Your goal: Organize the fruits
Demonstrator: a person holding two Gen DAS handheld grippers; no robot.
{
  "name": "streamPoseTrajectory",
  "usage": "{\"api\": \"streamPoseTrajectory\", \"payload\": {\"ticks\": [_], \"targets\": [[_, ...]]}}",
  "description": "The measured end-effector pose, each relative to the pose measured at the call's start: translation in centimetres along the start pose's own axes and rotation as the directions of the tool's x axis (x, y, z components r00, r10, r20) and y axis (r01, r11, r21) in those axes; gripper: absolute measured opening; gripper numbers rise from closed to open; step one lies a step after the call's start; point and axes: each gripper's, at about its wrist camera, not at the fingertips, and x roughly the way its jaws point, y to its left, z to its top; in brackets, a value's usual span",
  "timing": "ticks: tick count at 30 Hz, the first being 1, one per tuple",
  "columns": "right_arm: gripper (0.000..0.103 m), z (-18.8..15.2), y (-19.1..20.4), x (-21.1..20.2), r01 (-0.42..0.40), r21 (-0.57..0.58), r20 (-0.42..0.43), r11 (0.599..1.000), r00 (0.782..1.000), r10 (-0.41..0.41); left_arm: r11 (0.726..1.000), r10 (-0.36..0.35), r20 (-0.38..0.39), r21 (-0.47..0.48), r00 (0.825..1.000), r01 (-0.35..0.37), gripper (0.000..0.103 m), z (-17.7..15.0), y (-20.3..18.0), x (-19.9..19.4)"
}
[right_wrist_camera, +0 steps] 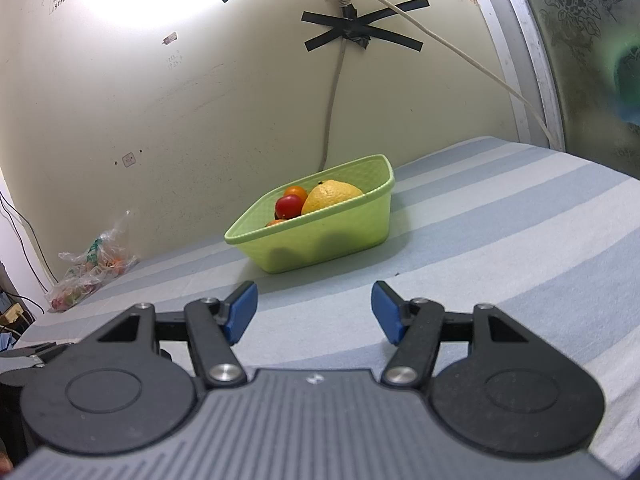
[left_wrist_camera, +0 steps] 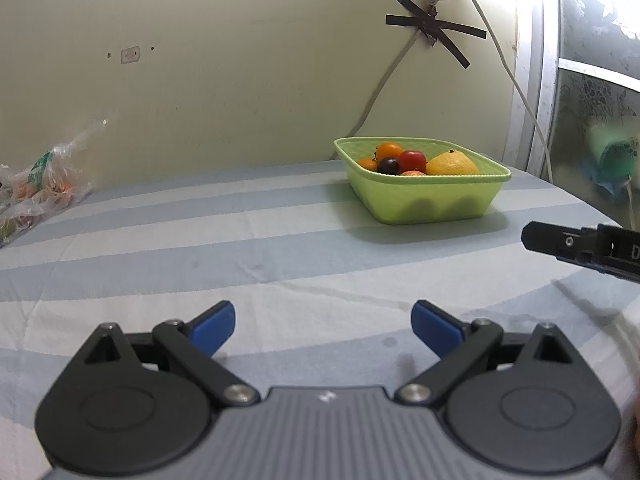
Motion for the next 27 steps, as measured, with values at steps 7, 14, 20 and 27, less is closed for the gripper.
{"api": "streamPoseTrajectory", "payload": {"ticks": [7, 14, 20, 27], "targets": [[0.065, 0.02, 0.00, -0.02, -0.003, 0.002, 0.001, 1.000, 1.000, 0.003, 1.000, -0.003, -0.001, 0.008, 1.000, 0.003, 0.098, 0.02, 0.01, 0.02], [0.065, 0.07, 0.17, 0.02, -0.004, 0.002, 0.000, 1.000, 1.000, 0.004, 1.000, -0.012, 0.005, 0.013, 1.000, 0.012, 0.098, -0.03, -0.04, -0.07], [0.065, 0.13, 0.12, 0.06, -0.005, 0.001, -0.001, 1.000, 1.000, 0.005, 1.000, -0.014, 0.005, 0.012, 1.000, 0.014, 0.099, -0.05, -0.08, -0.07], [0.065, 0.09, 0.01, 0.04, -0.008, 0.001, -0.001, 1.000, 1.000, 0.008, 1.000, -0.014, 0.004, 0.012, 1.000, 0.014, 0.099, -0.05, -0.09, -0.05]]}}
